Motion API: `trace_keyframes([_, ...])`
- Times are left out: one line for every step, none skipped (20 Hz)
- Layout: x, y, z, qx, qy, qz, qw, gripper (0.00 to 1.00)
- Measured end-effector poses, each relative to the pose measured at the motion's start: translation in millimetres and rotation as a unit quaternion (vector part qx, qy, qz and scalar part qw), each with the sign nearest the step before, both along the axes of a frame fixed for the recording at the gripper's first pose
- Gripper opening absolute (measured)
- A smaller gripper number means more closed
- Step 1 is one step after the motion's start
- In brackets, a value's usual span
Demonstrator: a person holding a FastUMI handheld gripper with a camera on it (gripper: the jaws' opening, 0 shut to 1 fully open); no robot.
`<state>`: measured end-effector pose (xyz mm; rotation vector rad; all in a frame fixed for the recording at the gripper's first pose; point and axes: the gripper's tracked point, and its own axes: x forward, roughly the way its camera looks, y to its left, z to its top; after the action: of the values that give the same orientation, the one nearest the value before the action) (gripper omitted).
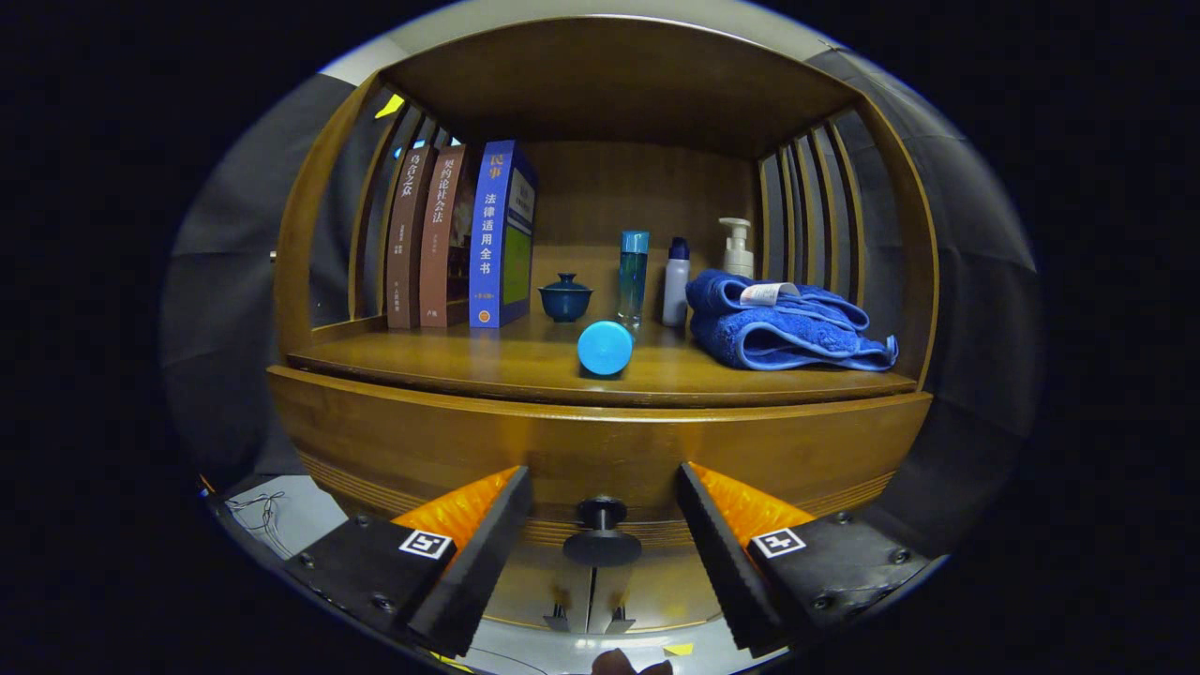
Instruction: Pull open the drawer, take out the items inside it, and place them on the countertop above the cabinet.
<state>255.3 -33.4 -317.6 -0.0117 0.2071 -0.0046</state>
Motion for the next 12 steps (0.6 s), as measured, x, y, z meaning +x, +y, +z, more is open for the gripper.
trace_keyframes([3.1, -0.4, -1.1, 0.000, 0.003, -0.001, 1.000, 1.00])
trace_keyframes([2.1, 0.4, 0.7, 0.002, 0.004, -0.004, 1.000, 1.00])
trace_keyframes([5.0, 0.7, -1.5, 0.000, 0.002, -0.007, 1.000, 1.00])
trace_keyframes([3.7, 0.5, -1.2, -0.005, 0.003, -0.008, 1.000, 1.00])
trace_keyframes([3.0, 1.0, -0.5, -0.005, 0.003, -0.008, 1.000, 1.00])
trace_keyframes([3.2, 0.8, -1.5, -0.003, 0.007, -0.007, 1.000, 1.00])
trace_keyframes([2.9, -0.5, -1.5, -0.002, 0.012, -0.006, 1.000, 1.00])
trace_keyframes([0.1, -0.5, 0.7, 0.000, 0.017, -0.001, 1.000, 1.00])
trace_keyframes([-1.2, 2.5, 6.5, 0.004, 0.017, 0.006, 1.000, 1.00])
trace_keyframes([-4.0, 2.0, 16.5, 0.007, 0.011, 0.009, 1.000, 1.00])
trace_keyframes([-9.2, -0.9, 28.7, 0.007, 0.005, 0.009, 1.000, 1.00])
trace_keyframes([-14.8, -4.1, 41.6, 0.008, -0.002, 0.008, 1.000, 1.00])
